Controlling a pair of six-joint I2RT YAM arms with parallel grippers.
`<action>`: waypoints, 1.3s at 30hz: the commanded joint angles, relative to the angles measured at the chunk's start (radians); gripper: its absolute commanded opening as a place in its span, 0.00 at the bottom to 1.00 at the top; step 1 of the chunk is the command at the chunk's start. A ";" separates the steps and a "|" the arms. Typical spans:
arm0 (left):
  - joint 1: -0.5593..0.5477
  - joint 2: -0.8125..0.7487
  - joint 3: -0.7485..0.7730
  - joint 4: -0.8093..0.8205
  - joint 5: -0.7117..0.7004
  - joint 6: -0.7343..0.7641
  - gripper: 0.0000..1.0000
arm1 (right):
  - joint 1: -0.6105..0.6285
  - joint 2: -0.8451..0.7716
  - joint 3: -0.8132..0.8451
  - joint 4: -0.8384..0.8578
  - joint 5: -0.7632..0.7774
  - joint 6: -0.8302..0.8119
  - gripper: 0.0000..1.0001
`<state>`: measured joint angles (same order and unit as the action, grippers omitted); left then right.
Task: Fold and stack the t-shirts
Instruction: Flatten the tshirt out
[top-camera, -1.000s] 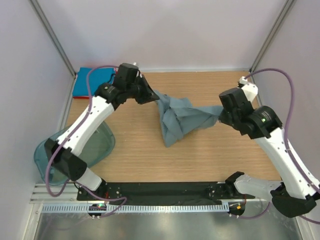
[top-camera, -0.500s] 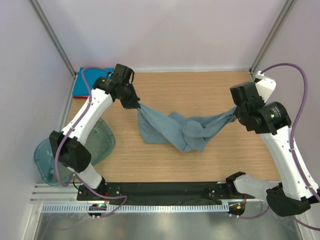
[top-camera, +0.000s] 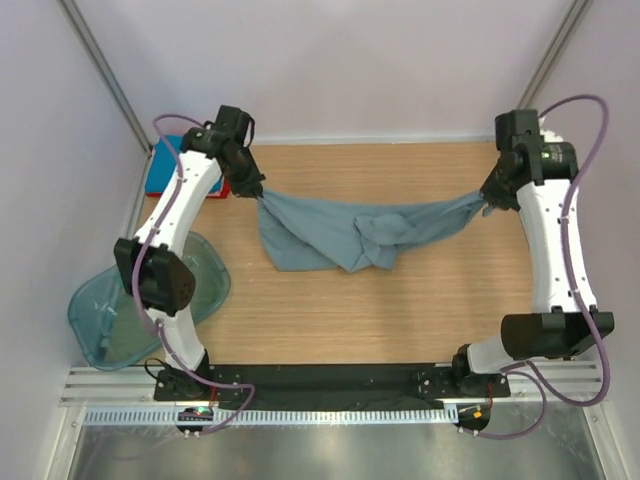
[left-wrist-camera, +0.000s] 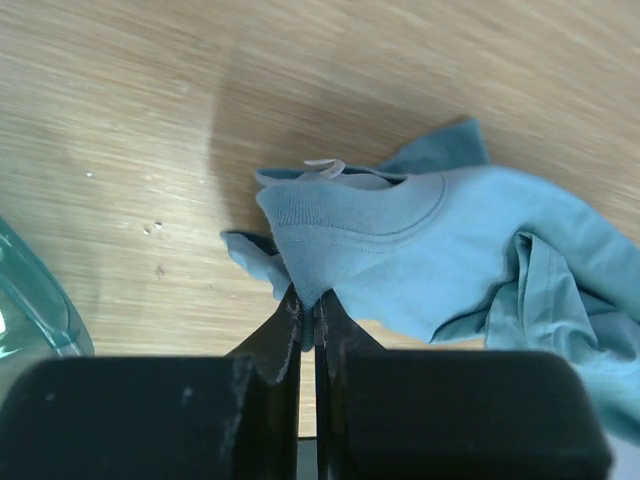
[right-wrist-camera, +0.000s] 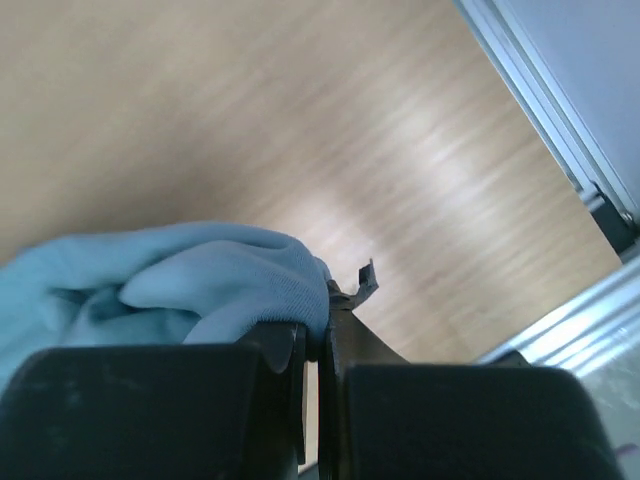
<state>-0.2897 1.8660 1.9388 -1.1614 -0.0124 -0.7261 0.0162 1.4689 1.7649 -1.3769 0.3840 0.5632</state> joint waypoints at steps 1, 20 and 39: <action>0.006 -0.203 0.020 0.035 0.060 -0.004 0.00 | -0.002 -0.076 0.262 -0.160 -0.014 0.032 0.01; -0.002 -0.803 -0.354 0.287 0.086 -0.259 0.00 | -0.002 -0.492 0.364 -0.099 0.061 0.132 0.01; 0.056 0.236 -0.022 0.309 0.150 -0.145 0.01 | -0.053 0.103 -0.095 0.498 0.114 0.116 0.01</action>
<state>-0.2722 2.0098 1.8008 -0.8452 0.1169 -0.9234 0.0002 1.5085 1.5742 -0.9672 0.4114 0.7162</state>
